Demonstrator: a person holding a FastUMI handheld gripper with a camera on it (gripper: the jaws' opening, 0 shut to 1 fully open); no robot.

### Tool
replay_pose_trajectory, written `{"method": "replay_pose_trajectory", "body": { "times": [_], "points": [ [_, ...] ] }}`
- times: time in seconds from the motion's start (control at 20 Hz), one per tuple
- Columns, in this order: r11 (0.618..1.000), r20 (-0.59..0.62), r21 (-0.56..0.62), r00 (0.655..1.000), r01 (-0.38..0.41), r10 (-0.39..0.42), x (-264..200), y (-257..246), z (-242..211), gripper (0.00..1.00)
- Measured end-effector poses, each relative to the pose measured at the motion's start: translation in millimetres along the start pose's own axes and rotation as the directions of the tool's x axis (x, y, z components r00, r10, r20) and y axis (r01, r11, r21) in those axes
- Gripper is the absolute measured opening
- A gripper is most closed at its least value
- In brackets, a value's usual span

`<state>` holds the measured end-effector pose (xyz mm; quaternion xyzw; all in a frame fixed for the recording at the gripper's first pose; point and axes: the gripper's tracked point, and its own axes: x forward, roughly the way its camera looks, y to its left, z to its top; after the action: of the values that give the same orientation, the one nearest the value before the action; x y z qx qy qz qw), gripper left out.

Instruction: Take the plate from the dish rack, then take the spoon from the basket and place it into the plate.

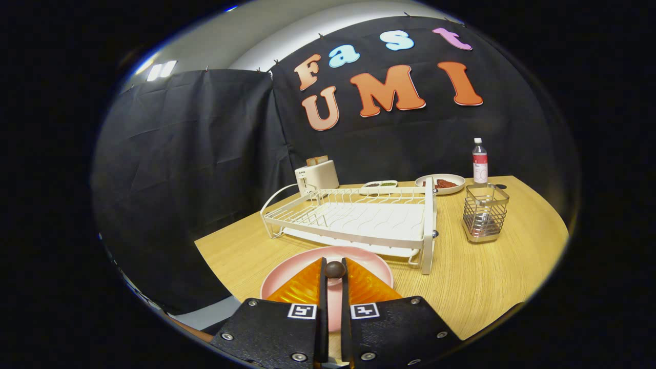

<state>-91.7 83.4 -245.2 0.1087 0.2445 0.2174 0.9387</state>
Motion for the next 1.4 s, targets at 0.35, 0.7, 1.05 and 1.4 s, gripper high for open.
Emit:
{"method": "replay_pose_trajectory", "body": {
  "times": [0.35, 0.7, 1.05, 1.4],
  "points": [
    [0.998, -0.064, -0.054, 0.997, 0.041, -0.045, -1, -11, -24, 0.19],
    [0.994, 0.017, -0.052, 0.995, 0.096, -0.095, -10, -19, 4, 0.34],
    [0.964, 0.256, -0.09, 0.942, 0.249, -0.219, -46, -28, 92, 0.72],
    [0.925, 0.369, -0.095, 0.876, 0.367, -0.31, -87, -28, 155, 0.84]
  ]
}}
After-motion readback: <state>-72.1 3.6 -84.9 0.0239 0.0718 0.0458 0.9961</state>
